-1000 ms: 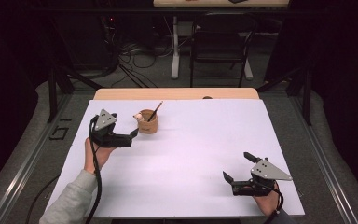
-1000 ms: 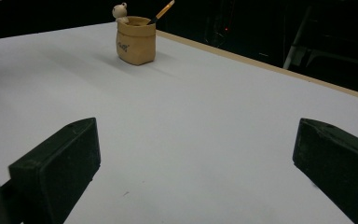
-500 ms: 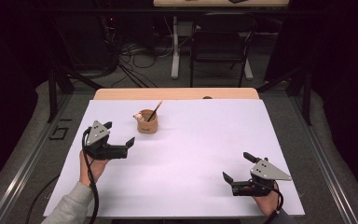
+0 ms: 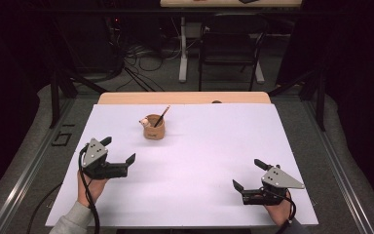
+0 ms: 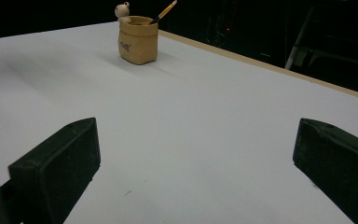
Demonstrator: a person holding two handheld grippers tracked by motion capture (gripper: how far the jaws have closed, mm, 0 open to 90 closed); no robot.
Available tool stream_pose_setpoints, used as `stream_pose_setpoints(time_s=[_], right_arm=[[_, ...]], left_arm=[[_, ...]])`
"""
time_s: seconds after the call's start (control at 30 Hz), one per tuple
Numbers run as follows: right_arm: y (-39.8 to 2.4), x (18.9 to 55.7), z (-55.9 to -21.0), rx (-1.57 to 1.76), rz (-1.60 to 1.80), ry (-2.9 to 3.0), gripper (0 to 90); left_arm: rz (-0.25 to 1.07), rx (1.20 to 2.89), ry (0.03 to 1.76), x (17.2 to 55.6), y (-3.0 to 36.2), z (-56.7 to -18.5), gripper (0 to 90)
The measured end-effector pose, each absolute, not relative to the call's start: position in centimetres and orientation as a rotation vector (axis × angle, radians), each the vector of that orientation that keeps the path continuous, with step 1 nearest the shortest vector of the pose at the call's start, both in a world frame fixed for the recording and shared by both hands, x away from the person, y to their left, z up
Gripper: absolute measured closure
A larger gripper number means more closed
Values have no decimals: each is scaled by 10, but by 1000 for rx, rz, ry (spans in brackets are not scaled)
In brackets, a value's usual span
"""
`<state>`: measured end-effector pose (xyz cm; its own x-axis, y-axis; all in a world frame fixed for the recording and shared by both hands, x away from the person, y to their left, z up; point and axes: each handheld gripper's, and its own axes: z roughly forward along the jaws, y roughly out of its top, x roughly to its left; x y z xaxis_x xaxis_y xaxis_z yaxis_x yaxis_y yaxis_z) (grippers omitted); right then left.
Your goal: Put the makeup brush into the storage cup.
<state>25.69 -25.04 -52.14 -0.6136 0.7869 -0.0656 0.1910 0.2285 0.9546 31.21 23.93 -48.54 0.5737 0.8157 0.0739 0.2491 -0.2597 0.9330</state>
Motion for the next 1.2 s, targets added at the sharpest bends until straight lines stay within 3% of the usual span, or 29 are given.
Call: stream_pose_setpoints(time_s=[1.2], right_arm=[[-249,257,-522,892,1399,1953,2]], left_arm=[[713,1807,923,272,255,-527,0]])
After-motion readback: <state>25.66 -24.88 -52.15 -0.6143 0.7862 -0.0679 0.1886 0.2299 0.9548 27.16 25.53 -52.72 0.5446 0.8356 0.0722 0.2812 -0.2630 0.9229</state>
